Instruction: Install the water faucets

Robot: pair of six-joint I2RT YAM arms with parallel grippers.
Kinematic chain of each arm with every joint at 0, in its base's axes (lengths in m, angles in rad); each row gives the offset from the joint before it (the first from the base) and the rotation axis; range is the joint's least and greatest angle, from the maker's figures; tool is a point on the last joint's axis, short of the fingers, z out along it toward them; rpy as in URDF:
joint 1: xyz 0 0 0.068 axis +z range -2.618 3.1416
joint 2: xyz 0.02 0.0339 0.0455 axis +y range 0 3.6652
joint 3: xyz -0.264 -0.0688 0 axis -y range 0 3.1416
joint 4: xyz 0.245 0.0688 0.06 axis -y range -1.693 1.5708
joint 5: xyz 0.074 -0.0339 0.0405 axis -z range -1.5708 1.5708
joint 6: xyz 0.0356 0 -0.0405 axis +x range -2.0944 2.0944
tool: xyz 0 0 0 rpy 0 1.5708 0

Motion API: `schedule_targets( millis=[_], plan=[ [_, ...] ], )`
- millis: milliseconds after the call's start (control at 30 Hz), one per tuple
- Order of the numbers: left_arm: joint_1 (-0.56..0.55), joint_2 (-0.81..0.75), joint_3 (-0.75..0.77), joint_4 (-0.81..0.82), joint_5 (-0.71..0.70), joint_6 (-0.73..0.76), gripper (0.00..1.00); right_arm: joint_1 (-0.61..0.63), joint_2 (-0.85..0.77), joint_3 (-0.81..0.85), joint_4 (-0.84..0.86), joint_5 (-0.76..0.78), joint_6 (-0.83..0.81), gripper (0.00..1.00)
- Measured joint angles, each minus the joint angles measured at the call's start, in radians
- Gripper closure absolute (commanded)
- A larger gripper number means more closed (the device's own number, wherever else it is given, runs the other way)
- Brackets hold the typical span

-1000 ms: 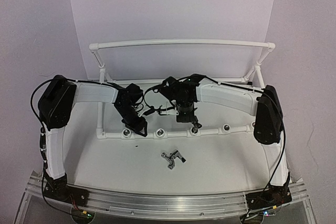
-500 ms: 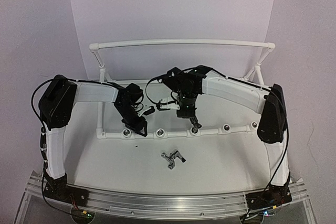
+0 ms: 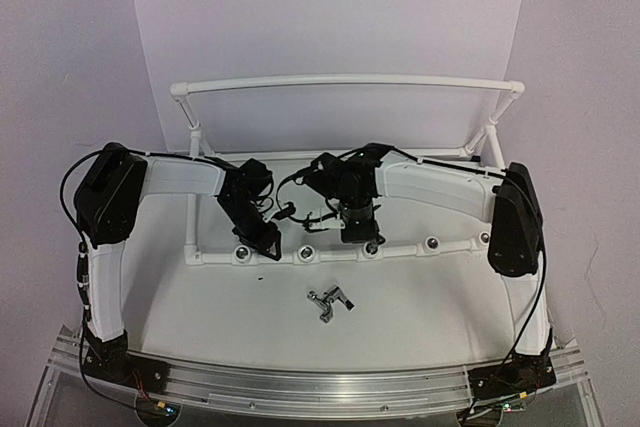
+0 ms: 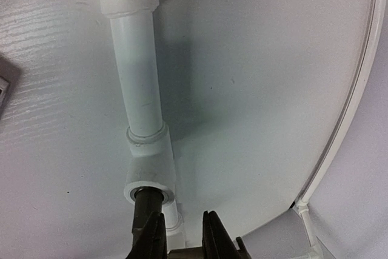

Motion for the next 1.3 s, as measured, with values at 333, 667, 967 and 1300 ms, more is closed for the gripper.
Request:
schedule_targets(
  millis=[333,667,967,1300],
  plan=[
    [0.000,0.001,0.000,-0.001,0.001,-0.002,0.55,-0.094,0.012,0.217,-0.171,-0.218,0.031,0.40],
    [0.000,0.002,0.002,-0.002,0.002,-0.013,0.55,-0.080,-0.592,-0.281,0.157,-0.476,-0.384,0.02],
    [0.000,0.003,0.003,-0.002,0.003,-0.014,0.55,-0.056,-0.845,-0.694,0.288,-0.439,-0.933,0.02],
    [0.006,0.016,0.019,-0.018,0.020,-0.014,0.55,-0.056,-0.668,-0.662,0.336,-0.323,-1.192,0.02]
  ],
)
